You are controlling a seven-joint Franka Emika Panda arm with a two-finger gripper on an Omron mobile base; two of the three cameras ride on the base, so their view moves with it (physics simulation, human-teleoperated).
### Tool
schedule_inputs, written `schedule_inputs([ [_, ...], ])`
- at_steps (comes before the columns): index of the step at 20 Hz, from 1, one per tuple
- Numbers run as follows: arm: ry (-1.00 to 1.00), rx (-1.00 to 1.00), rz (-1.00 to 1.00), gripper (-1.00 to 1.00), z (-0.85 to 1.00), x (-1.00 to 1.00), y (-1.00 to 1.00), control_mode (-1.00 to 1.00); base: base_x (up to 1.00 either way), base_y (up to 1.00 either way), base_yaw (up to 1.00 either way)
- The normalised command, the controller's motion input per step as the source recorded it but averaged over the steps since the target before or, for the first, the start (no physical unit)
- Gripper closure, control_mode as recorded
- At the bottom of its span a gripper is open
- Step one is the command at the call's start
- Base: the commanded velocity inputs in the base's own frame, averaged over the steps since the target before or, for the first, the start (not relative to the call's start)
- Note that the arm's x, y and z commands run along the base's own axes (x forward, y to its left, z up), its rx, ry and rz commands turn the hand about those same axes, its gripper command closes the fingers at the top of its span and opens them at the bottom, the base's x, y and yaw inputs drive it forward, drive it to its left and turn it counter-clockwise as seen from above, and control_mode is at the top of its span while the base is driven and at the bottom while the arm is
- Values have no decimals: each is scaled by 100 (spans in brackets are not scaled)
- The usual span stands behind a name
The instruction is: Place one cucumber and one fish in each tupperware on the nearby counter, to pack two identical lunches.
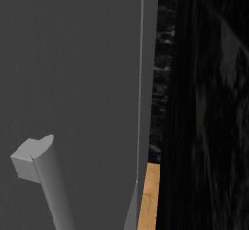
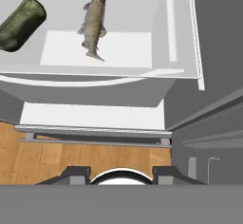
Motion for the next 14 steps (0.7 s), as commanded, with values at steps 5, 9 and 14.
schedule_inputs([
  [5,-2,0,1,-100,0,-24,1,-100,0,0,0],
  [9,-6,0,6,-100,0,-47,15,-100,0,0,0],
  [14,-17,0,3,-100,7,-51,18,-100,0,0,0],
])
